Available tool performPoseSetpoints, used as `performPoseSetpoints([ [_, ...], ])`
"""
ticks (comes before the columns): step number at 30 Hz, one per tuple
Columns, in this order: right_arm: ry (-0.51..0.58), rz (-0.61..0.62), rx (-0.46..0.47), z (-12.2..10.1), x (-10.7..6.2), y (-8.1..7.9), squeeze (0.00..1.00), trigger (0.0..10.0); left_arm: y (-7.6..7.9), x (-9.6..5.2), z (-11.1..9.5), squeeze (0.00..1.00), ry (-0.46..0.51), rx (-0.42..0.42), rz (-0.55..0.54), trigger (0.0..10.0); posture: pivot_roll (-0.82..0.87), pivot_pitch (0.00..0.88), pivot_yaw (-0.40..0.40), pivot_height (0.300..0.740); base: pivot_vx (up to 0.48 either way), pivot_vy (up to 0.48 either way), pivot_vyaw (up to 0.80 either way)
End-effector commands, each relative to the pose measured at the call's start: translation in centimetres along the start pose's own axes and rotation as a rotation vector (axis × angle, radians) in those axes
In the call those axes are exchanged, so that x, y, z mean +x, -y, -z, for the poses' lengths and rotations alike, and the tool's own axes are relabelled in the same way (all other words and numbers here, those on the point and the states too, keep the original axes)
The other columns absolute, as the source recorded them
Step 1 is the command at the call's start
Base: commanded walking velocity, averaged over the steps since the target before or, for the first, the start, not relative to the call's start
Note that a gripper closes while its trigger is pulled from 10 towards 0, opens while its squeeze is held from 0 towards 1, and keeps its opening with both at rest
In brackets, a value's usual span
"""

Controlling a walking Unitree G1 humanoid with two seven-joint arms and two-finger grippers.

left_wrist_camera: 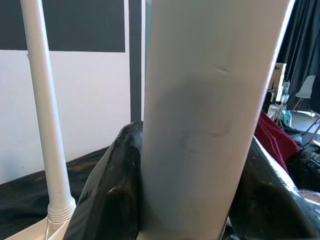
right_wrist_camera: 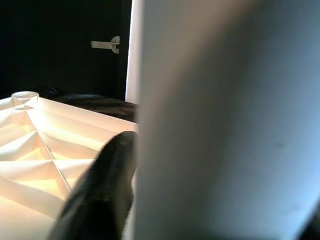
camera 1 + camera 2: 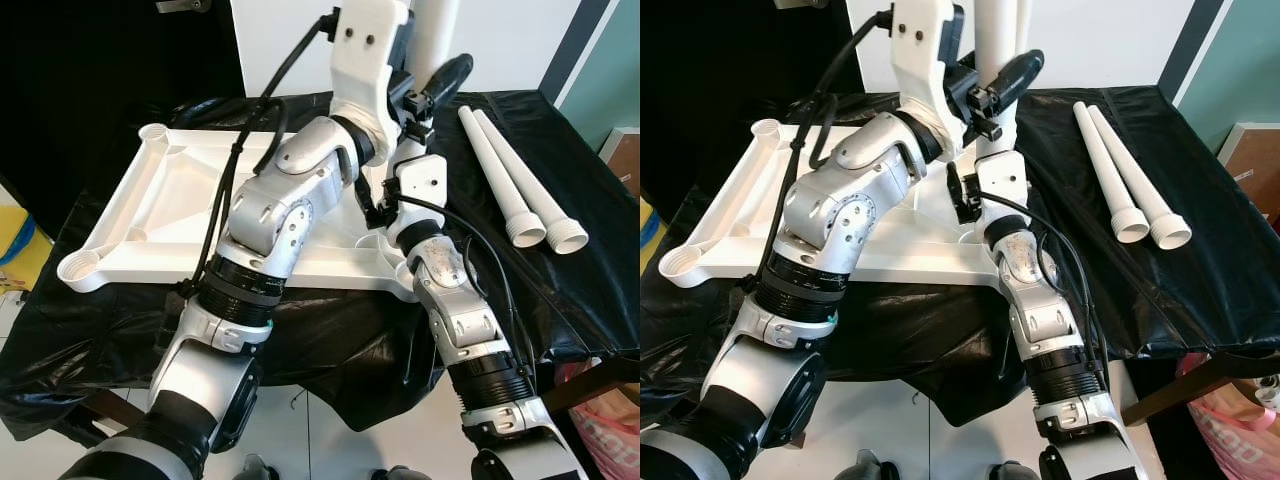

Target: Building children table

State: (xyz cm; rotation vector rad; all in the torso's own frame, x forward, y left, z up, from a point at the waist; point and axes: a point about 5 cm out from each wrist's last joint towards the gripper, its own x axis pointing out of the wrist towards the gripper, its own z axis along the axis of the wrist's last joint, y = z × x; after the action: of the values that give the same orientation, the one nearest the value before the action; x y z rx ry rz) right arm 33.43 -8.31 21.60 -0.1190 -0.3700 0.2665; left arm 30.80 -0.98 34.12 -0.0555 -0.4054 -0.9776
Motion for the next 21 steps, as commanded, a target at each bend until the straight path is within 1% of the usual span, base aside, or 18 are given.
performPoseSetpoints([
  [1,-0.035,-0.072,0.003,0.3,0.4,-1.5,0.00,0.0,2.9,0.8,-0.8,0.00,0.045,0.007,0.195,10.0,-0.10,0.065,-0.003,0.740,0.000,0.000,0.00],
  [4,-0.062,-0.068,0.012,0.6,0.3,-1.5,0.00,0.0,3.1,0.9,-0.7,0.00,0.041,0.022,0.200,10.0,-0.10,0.068,-0.002,0.740,0.000,0.000,0.00],
  [9,-0.069,-0.066,0.014,0.7,0.2,-1.4,0.00,0.0,3.2,0.9,-0.7,0.00,0.041,0.025,0.205,10.0,-0.10,0.072,-0.002,0.740,0.000,0.000,0.00],
  [15,-0.082,-0.032,0.032,0.8,0.2,-1.0,0.00,0.0,3.2,0.8,-0.5,0.00,0.037,0.030,0.204,10.0,-0.10,0.078,-0.006,0.740,0.000,0.000,0.00],
  [16,-0.085,-0.011,0.056,0.8,0.2,-0.8,0.00,10.0,3.2,0.8,-0.5,0.00,0.040,0.019,0.204,10.0,-0.10,0.079,-0.006,0.740,0.000,0.000,0.00],
  [17,-0.089,0.010,0.079,0.8,0.2,-0.5,0.00,10.0,3.1,0.7,-0.5,0.02,0.044,0.007,0.200,10.0,-0.10,0.079,-0.006,0.740,0.000,0.000,0.00],
  [18,-0.100,0.051,0.131,0.9,0.2,0.0,0.00,10.0,3.0,0.6,-0.4,1.00,0.052,-0.021,0.195,10.0,-0.10,0.082,-0.005,0.740,0.000,0.000,0.00],
  [21,-0.103,0.071,0.148,0.9,0.1,0.3,0.00,10.0,2.9,0.4,-0.3,1.00,0.051,-0.022,0.191,10.0,-0.10,0.084,-0.004,0.740,0.000,0.000,0.00],
])
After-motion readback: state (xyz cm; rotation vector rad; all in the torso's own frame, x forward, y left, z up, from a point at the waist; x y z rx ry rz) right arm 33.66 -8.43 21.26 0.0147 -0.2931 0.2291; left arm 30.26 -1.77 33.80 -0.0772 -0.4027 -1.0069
